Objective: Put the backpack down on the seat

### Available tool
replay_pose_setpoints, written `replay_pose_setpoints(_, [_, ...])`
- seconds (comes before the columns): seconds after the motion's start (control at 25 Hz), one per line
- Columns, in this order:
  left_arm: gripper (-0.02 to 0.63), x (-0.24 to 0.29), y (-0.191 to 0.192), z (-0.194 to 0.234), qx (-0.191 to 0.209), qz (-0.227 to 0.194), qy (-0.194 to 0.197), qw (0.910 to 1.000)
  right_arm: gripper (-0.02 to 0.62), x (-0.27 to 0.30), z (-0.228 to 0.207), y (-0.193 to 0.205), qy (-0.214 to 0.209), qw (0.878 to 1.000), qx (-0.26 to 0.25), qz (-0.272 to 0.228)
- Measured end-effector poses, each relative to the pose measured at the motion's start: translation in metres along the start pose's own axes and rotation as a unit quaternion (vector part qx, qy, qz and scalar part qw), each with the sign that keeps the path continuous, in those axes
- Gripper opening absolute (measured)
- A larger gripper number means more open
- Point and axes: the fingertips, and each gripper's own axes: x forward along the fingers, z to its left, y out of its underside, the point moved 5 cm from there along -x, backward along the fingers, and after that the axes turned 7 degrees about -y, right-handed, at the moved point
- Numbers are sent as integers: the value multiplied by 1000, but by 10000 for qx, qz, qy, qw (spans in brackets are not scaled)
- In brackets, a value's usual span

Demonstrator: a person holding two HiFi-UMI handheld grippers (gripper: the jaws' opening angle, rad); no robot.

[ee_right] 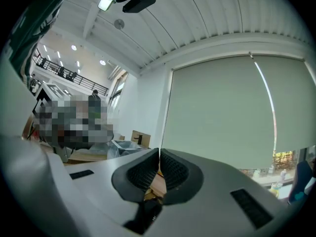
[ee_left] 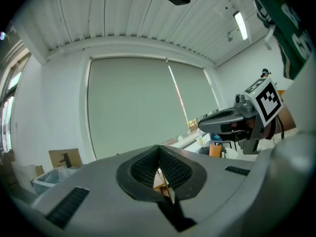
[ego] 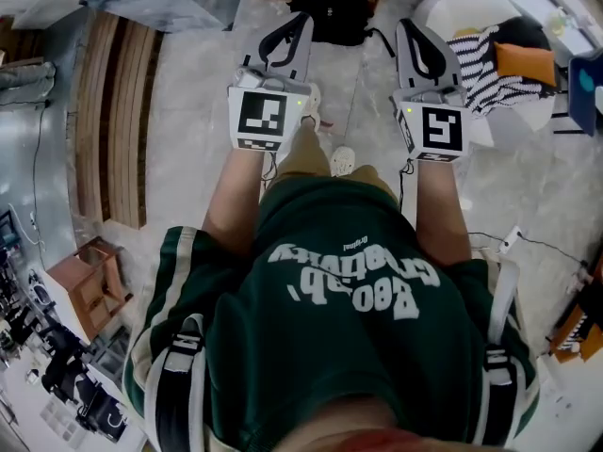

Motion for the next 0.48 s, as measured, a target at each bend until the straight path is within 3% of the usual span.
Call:
replay_pose_setpoints(0.36, [18, 134, 45, 81, -218, 79, 135, 9996, 34, 144, -48, 23, -183, 9996, -230, 16])
replay_pose_setpoints(0.48, [18, 182, 59, 109, -46, 72, 221, 9997, 34, 195, -67, 31, -163, 9997, -188, 47])
